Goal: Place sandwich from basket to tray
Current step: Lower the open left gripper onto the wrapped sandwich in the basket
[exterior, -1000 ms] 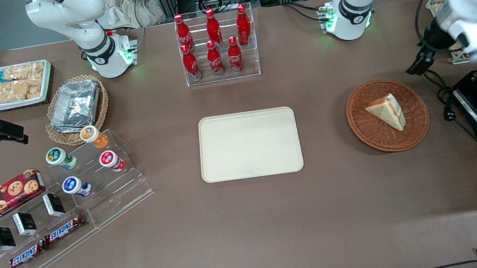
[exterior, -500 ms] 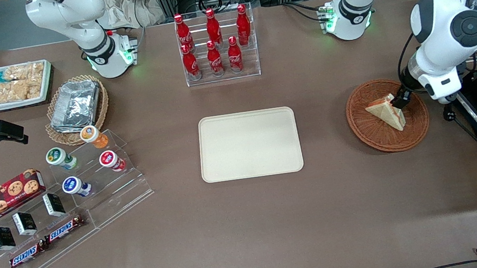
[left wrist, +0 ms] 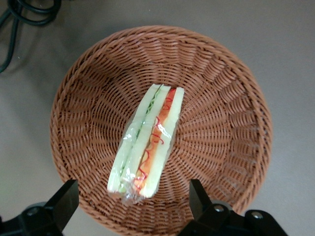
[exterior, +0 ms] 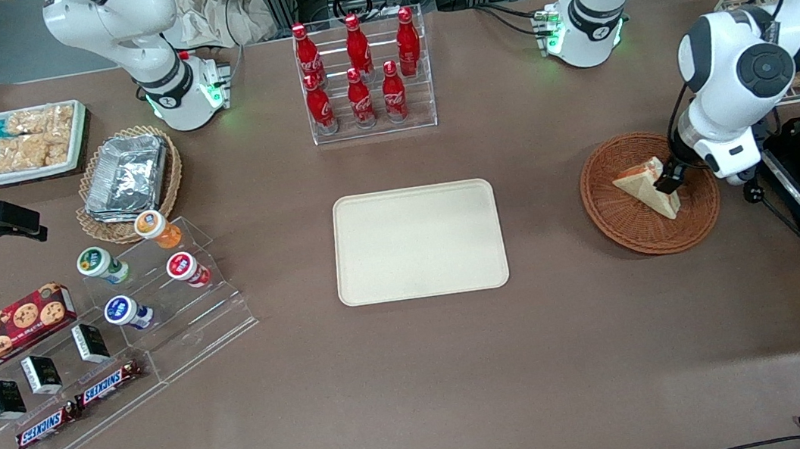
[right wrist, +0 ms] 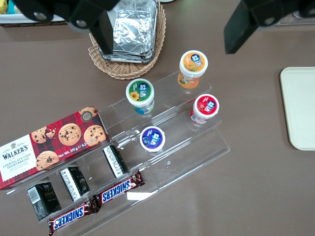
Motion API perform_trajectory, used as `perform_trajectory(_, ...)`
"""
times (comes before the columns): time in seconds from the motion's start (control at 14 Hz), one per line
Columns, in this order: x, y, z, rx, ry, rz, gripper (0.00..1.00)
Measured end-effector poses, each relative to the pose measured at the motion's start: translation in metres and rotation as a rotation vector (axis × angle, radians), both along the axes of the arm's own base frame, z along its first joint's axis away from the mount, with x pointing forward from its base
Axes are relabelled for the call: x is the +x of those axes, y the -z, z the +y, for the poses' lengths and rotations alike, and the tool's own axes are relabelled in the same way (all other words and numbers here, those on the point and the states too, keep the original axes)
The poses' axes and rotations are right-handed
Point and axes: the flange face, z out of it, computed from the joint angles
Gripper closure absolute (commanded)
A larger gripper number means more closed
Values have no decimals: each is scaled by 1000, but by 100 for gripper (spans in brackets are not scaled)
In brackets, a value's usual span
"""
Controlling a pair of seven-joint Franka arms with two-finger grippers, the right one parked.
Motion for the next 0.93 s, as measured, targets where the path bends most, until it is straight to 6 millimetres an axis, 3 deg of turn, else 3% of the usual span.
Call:
perform_trajectory(0.43, -4, 24, 5, -7, -6, 1, 0)
perform_trajectory(0.93, -24, 64, 3, -21, 21, 8, 0)
